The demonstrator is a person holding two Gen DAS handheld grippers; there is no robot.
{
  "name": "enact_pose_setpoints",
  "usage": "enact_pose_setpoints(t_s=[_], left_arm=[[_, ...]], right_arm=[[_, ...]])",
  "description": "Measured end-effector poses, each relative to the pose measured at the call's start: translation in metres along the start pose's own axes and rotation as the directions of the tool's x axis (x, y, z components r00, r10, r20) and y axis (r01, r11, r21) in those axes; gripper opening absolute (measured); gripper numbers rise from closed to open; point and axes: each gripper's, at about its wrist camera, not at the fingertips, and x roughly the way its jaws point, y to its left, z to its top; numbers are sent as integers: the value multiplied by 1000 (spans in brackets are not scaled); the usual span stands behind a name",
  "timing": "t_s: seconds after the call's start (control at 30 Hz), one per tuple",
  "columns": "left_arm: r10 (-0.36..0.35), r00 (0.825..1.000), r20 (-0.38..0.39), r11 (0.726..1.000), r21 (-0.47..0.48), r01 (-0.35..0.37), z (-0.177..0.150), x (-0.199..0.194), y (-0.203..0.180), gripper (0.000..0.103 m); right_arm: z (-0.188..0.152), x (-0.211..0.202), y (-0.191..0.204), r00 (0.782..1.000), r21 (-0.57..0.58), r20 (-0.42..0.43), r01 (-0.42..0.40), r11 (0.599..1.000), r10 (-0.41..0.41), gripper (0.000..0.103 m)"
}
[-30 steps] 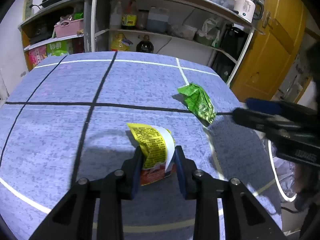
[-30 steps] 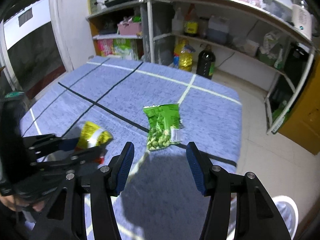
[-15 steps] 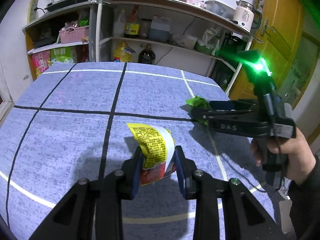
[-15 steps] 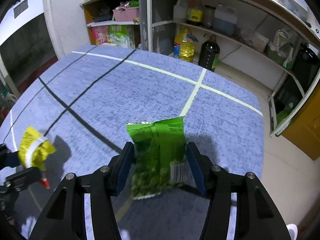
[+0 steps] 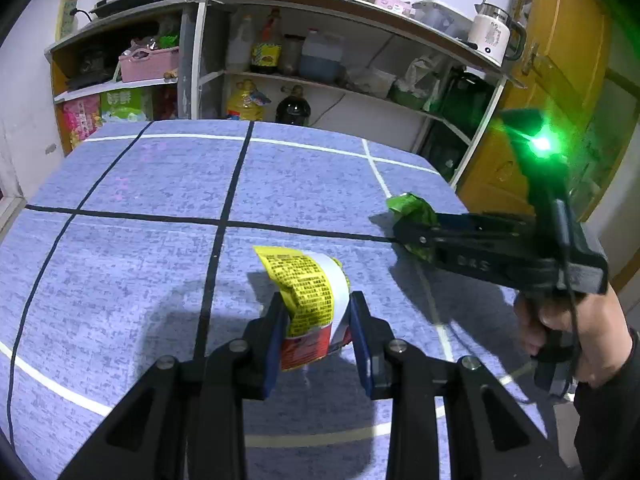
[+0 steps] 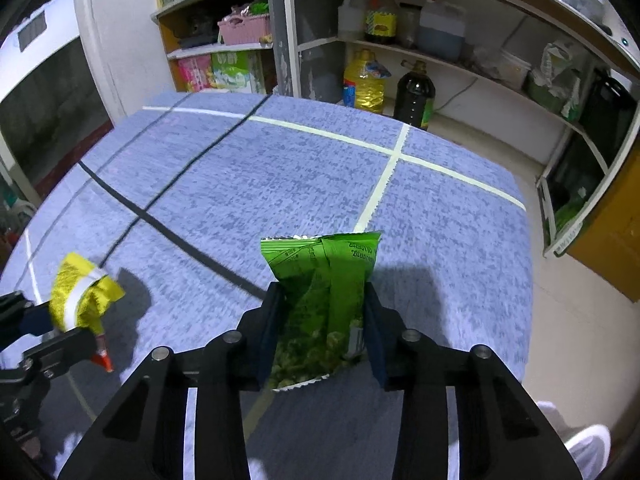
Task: Collect trash
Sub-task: 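Carry both packets over the wastebasket and open both grippers to drop them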
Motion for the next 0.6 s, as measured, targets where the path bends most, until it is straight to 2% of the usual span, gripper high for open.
enact_pose_setpoints(t_s=[0.23, 0.6], left_arm=[[-22, 1000, 19, 1000, 20, 22, -3, -10, -8, 32], [-105, 993, 53, 991, 94, 100, -22, -42, -51, 32]], right_arm=[[-26, -57, 1, 997, 36, 71, -12, 999, 10, 38], [-95, -137, -4, 988, 110, 156, -19, 994, 1, 38]])
